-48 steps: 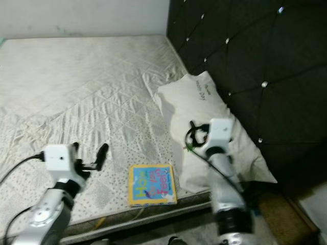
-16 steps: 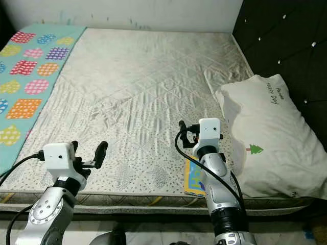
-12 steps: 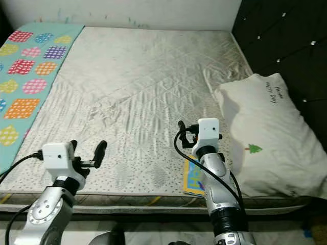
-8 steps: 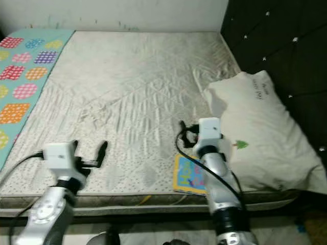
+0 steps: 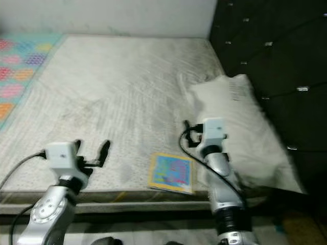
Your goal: Clean up the room
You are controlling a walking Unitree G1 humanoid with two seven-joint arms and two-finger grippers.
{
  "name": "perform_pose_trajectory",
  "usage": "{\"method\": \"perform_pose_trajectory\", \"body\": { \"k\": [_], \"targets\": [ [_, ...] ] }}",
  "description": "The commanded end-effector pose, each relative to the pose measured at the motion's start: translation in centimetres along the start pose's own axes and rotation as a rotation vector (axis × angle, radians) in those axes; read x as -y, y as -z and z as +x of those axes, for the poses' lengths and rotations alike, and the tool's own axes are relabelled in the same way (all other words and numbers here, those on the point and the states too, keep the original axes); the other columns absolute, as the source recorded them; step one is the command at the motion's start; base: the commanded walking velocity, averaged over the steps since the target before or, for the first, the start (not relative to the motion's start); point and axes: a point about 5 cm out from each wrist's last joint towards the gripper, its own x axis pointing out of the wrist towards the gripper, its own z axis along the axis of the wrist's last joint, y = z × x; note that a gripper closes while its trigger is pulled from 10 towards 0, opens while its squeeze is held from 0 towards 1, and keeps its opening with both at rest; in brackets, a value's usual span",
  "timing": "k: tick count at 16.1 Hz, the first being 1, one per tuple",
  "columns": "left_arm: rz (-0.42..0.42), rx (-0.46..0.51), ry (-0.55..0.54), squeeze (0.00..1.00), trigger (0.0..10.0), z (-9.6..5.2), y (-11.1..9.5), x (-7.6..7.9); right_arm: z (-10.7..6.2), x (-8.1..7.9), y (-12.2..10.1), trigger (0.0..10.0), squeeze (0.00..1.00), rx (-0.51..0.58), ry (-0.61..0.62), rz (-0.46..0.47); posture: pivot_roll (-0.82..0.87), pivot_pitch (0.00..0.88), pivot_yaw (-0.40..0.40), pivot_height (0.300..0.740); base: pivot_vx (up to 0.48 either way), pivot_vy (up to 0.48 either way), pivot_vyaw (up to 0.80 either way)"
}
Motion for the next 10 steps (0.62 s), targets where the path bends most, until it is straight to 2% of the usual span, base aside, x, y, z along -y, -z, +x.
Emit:
{"method": "perform_pose_trajectory", "body": {
  "k": [1,2,6,10],
  "targets": [
    [0.004,0.009,-0.008,0.0,10.0,-0.02,-0.11,-0.17,0.06,-0.33,-0.02,10.0,0.0,0.0,-0.017,-0.005,0.04,0.117,-0.038,0.74,0.0,0.0,0.0],
    [0.004,0.009,-0.008,0.0,10.0,-0.03,-0.11,-0.17,0.04,-0.32,-0.04,10.0,0.0,0.002,-0.017,-0.005,0.04,0.117,-0.038,0.74,0.0,0.0,0.0],
    [-0.005,0.014,0.023,0.0,10.0,0.11,-0.19,0.31,-0.04,-0.28,0.1,10.0,0.0,0.0,-0.011,0.004,0.04,0.121,-0.037,0.74,0.0,0.0,0.52],
    [0.0,0.004,0.019,0.0,10.0,-0.47,0.05,0.02,-0.41,0.04,0.26,10.0,0.0,0.004,0.012,0.031,0.04,0.13,-0.034,0.74,0.0,0.0,0.0]
  ]
}}
